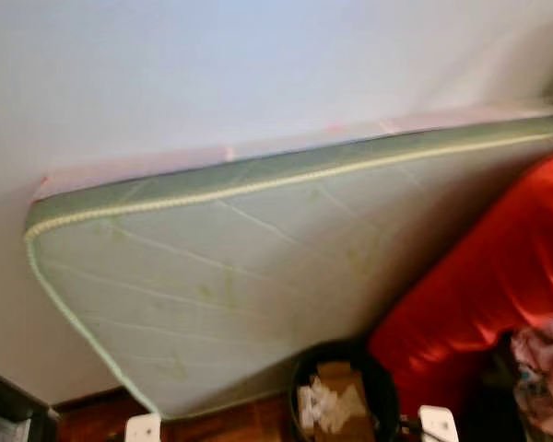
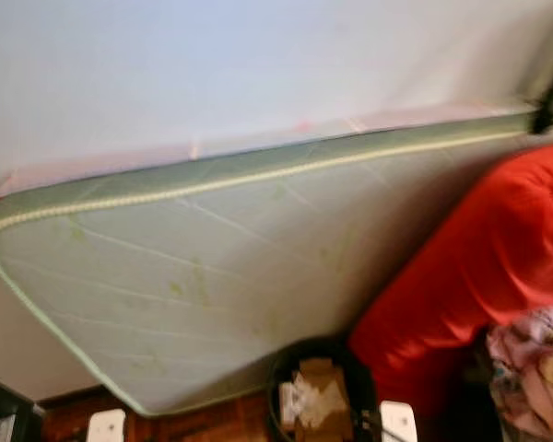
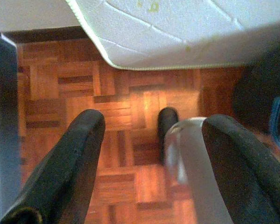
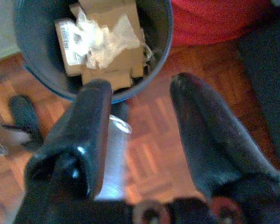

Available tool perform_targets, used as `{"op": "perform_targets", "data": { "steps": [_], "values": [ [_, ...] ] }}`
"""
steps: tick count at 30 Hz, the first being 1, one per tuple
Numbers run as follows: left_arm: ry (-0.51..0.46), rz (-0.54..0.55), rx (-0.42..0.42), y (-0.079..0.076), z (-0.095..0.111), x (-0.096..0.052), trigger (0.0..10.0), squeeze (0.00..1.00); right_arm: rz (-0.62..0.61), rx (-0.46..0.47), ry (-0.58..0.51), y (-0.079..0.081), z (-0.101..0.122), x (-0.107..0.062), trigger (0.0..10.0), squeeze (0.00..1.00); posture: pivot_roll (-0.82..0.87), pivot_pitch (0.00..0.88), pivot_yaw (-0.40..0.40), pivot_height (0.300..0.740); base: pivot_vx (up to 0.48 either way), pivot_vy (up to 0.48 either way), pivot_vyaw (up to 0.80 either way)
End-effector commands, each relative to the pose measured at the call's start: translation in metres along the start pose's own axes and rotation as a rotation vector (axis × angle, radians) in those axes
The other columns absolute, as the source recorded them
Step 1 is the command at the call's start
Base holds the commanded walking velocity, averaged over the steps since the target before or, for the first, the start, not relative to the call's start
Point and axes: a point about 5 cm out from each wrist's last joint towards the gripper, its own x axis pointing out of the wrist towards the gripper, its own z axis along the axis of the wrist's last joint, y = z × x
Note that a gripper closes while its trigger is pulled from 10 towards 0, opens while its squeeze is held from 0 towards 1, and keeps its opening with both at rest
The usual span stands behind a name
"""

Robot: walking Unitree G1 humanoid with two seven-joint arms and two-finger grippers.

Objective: Clean up the room

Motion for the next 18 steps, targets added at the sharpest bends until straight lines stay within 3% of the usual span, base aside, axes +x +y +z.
{"op": "perform_targets", "data": {
  "steps": [1, 18],
  "values": [
    [0.013, 0.000, 0.005, -0.0004, -0.0064, -0.0025, 10.0, 0.00, -0.006, -0.003, 0.004, -0.0035, 0.0023, 0.0005, 10.0, 0.00, 0.02, 0.099, -0.032, 0.740, 0.000, 0.000, 0.00],
    [0.008, 0.001, -0.009, -0.0009, -0.0065, -0.0027, 10.0, 0.00, -0.008, -0.003, 0.001, -0.0045, 0.0058, 0.0015, 10.0, 0.00, 0.03, 0.093, -0.038, 0.740, 0.000, 0.000, 0.00]
  ]
}}
